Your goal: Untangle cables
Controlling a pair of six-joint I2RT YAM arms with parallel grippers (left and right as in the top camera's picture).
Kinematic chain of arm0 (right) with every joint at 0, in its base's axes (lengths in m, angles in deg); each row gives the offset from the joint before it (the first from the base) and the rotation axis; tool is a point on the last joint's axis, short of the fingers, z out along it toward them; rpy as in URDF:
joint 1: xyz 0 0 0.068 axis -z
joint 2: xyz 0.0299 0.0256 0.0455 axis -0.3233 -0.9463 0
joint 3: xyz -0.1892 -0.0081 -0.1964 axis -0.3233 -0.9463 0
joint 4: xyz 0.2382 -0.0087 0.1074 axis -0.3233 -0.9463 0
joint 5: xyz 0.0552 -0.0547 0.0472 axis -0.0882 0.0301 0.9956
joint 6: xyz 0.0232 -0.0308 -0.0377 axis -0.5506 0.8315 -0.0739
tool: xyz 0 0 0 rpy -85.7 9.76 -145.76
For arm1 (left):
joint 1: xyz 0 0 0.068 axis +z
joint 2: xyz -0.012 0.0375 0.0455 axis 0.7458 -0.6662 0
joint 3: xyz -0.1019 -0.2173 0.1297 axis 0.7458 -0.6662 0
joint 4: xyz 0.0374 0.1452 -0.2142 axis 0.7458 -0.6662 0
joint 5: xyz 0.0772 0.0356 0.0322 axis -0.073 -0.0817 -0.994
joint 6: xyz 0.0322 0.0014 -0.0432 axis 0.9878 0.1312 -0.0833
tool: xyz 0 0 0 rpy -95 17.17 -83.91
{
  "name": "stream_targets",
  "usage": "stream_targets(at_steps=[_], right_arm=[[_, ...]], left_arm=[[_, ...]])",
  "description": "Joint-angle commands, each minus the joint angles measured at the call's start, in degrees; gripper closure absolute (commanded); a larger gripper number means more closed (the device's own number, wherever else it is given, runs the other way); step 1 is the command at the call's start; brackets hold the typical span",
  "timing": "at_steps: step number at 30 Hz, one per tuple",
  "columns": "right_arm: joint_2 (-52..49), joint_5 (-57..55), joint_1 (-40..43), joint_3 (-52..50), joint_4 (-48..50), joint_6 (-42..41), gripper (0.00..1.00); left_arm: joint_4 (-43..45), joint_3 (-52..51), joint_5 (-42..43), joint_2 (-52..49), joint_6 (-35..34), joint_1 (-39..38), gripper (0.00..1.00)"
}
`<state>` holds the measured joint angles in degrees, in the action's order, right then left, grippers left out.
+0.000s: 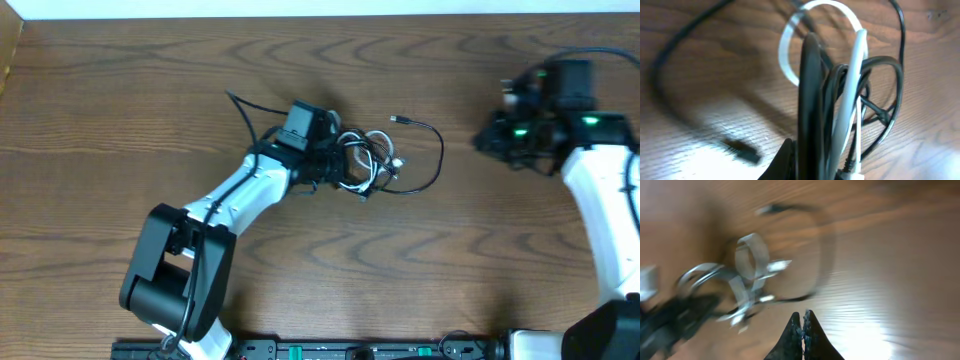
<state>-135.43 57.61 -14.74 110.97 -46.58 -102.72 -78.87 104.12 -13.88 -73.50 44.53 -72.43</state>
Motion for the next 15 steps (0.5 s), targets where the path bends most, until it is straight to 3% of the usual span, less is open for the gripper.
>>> stream_targets(at_steps=[1,3,7,9,11,15], right_arm=[[0.11,-5.7,3.8,0.9,-0.46,-1.81,0.99],[0.11,1.55,3.96,0.9,0.9,4.79,0.94],[0.11,13.07,1.9,0.9,2.67,14.58,0.65],[0.09,15.52,-0.7,0.9,3.63,18.34,0.46],[0.09,16.59,-2.93,0.9,4.09,20.5,0.39],[0.09,18.45,-7.67,0.9,4.74,25.27,0.34]], left_arm=[[0.48,0.28,7.98,-0.35,3.23,1.09,0.93],[1.99,0.37,13.4,-0.35,5.79,1.11,0.92],[7.8,0.46,27.32,-0.35,6.75,1.11,0.93],[15.54,0.46,39.76,-0.35,5.73,1.05,0.93],[19.5,0.46,44.94,-0.35,3.52,0.98,0.93],[21.35,0.46,49.79,-0.35,3.28,1.01,0.93]])
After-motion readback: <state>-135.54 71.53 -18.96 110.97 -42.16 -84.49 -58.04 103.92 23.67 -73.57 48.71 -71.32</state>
